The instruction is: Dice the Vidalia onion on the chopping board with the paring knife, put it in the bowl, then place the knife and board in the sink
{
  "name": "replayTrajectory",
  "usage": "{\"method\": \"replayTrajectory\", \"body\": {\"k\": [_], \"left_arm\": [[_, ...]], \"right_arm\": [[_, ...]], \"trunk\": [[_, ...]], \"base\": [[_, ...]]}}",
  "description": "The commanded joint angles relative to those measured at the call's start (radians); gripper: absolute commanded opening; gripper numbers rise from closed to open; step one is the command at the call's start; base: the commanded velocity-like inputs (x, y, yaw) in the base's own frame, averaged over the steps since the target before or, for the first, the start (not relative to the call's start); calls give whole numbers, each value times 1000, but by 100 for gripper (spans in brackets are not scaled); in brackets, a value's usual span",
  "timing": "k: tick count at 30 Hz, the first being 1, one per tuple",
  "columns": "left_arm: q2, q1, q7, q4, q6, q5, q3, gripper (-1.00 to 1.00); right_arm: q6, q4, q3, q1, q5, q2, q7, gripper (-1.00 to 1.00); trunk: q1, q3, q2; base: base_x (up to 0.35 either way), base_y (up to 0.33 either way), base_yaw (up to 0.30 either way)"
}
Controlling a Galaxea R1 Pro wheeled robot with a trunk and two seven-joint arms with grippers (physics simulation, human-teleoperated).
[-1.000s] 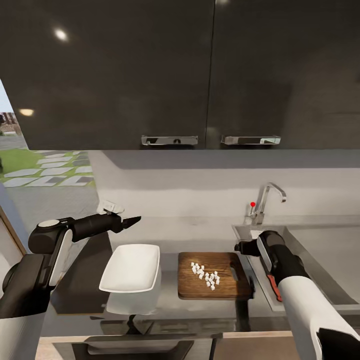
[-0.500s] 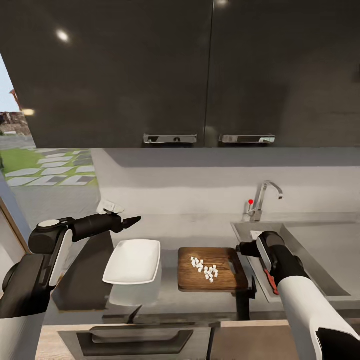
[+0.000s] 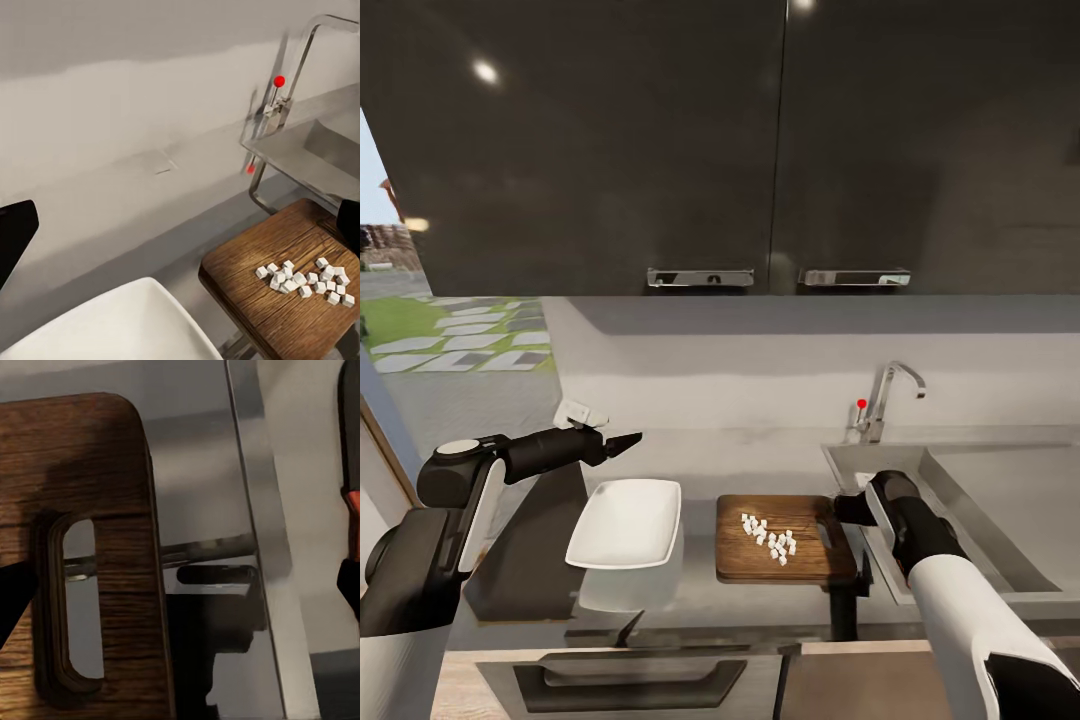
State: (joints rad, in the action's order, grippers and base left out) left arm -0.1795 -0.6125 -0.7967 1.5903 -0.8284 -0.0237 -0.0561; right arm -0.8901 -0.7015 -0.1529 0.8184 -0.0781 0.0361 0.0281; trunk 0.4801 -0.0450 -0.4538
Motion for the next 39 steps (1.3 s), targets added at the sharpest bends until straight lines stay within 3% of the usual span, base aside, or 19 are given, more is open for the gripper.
{"method": "replayTrajectory", "body": {"k": [1, 17, 23, 39], "left_arm": [[0, -1, -3, 0, -8, -2, -1, 100], [0, -1, -3, 0, -8, -2, -1, 100], [0, -1, -3, 0, -8, -2, -1, 100], [0, -1, -3, 0, -8, -2, -1, 100]], "right_arm": [[-4, 1, -2, 1, -8, -2, 3, 100], [-4, 11, -2, 1, -8, -16, 0, 100], [-3, 33, -2, 1, -8, -21, -69, 100], [-3, 73, -2, 1, -8, -24, -76, 100]], "trunk": [[1, -2, -2], [1, -2, -2], [1, -2, -2], [1, -2, -2]], "base": [[0, 0, 0], [0, 0, 0], [0, 0, 0], [0, 0, 0]]}}
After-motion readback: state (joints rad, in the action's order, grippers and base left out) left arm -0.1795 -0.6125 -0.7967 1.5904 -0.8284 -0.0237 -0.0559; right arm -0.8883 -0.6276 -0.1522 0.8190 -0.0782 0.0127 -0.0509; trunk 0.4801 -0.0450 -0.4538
